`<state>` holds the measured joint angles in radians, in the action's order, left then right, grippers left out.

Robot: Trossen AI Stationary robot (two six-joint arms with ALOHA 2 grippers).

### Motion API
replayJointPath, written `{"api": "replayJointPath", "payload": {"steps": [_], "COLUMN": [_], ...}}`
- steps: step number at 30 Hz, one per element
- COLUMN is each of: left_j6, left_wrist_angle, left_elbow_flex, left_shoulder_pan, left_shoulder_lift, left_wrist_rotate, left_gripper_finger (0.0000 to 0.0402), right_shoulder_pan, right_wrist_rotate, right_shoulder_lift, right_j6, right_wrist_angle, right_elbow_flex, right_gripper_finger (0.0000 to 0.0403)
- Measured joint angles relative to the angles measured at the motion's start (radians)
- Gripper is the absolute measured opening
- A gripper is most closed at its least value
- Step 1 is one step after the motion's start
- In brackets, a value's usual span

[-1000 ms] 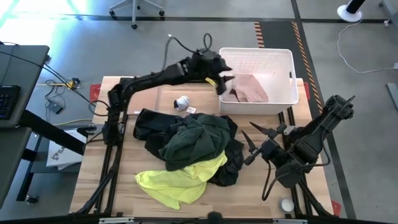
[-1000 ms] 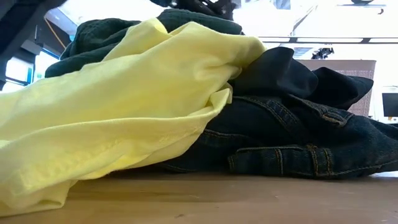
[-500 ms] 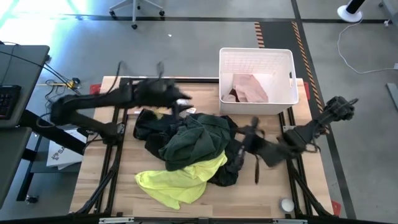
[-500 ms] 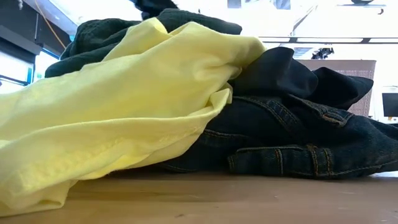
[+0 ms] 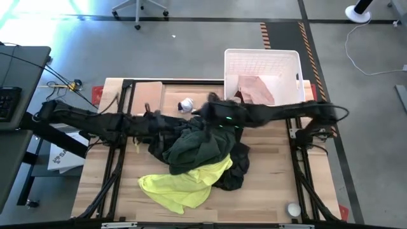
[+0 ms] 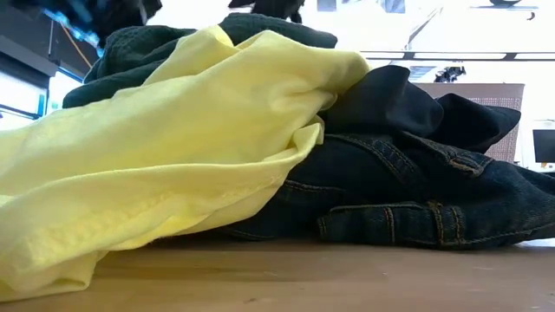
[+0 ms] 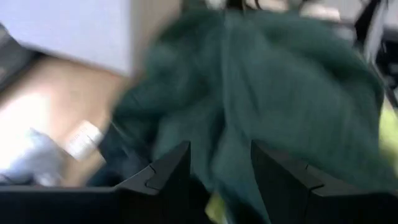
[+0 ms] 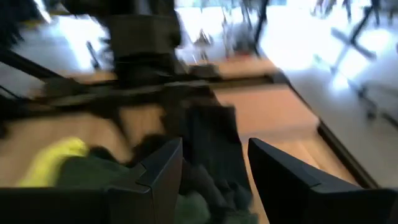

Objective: Sort clothes
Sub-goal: Put the white patterned sock into the white laundry bin

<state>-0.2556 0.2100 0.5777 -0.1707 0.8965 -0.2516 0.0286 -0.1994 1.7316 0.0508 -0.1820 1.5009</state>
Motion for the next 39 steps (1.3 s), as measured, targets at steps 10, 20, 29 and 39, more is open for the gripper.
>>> {"api": "replayJointPath", "payload": {"steps": [10,20,29,39], "left_j6": [-0.103,-0.139,-0.16,-0.162], "left_wrist_angle": [-0.158,-0.226,-0.232,-0.235], "left_elbow_flex": [-0.139,-0.141,-0.141,-0.141], "left_shoulder_pan": [-0.07,-0.117,-0.145,-0.145], "left_shoulder_lift": [0.135,0.229,0.229,0.229], "left_wrist_rotate": [0.245,0.266,0.261,0.258], "left_gripper_finger": [0.0165,0.0165,0.0165,0.0165], "right_shoulder_pan": [-0.112,-0.214,-0.275,-0.286], "right_wrist_rotate": [0.049,0.05,0.049,0.018], "right_shoulder_lift": [0.292,0.568,0.689,0.755], "right_j6": [0.055,0.018,-0.006,-0.02], "right_wrist_angle": [-0.185,-0.338,-0.449,-0.509], "right_elbow_flex": [0.319,0.585,0.678,0.678], "right_gripper_finger": [0.0181,0.0181,0.0203,0.0232]}}
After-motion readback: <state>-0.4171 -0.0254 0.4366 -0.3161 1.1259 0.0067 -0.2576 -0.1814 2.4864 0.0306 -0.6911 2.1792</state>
